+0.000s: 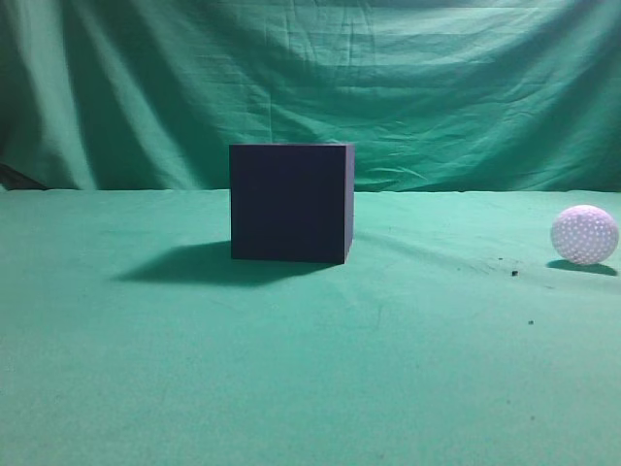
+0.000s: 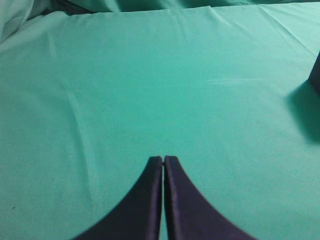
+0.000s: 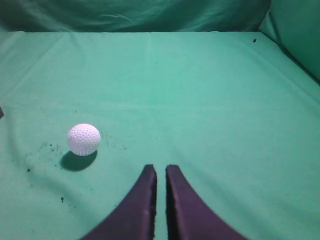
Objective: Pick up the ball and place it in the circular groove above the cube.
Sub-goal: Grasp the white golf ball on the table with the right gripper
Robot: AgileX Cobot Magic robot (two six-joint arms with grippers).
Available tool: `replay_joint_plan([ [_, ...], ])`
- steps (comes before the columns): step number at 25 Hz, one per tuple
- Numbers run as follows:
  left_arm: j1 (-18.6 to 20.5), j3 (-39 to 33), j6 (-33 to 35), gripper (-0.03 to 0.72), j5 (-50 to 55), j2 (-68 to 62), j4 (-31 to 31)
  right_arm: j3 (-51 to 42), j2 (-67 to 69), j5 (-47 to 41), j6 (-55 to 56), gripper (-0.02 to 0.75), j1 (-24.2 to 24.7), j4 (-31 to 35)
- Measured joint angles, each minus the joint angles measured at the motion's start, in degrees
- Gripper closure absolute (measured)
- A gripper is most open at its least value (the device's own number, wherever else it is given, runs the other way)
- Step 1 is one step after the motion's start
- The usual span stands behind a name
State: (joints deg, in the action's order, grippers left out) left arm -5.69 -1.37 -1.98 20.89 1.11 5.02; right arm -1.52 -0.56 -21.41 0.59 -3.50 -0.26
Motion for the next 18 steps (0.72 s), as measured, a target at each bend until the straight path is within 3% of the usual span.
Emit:
replay_joint_plan([
  [18,0.00,0.00,0.00,0.688,0.00,0.00,0.00,0.00,0.00,0.00,0.00,0.689,0.00,0.00],
])
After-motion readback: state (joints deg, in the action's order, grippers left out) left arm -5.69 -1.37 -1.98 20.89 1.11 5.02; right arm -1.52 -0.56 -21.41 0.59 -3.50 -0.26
